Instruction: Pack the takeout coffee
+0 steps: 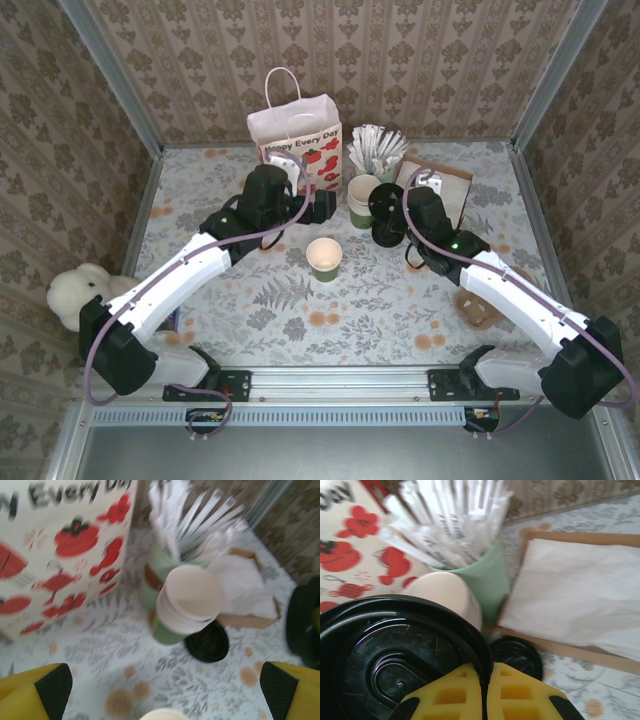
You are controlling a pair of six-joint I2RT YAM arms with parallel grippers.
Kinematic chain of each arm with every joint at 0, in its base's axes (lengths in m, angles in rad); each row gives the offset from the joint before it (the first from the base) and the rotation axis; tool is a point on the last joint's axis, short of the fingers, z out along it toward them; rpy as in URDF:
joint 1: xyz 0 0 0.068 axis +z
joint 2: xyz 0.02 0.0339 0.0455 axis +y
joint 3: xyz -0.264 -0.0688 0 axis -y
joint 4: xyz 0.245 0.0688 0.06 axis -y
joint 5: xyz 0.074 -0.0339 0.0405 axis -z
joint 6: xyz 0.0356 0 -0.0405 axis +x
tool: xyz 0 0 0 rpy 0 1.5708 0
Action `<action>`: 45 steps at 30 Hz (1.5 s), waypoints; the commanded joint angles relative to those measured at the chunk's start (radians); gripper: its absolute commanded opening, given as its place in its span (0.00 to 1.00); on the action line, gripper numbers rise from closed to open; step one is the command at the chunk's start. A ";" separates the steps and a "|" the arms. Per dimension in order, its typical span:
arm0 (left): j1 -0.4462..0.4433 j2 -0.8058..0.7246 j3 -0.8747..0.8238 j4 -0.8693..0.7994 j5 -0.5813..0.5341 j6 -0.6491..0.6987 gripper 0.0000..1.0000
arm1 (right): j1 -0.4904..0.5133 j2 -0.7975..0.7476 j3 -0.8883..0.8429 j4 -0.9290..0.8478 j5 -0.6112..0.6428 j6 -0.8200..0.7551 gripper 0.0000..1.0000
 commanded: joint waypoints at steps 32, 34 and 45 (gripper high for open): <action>0.016 0.111 0.173 -0.076 -0.017 -0.096 0.73 | 0.091 0.324 0.382 0.110 -0.101 -0.009 0.00; 0.015 0.117 0.173 -0.066 -0.006 -0.095 0.67 | 0.091 0.325 0.383 0.110 -0.105 -0.006 0.00; 0.018 0.154 0.189 -0.068 0.005 -0.084 0.20 | 0.094 0.313 0.377 0.111 -0.138 0.000 0.05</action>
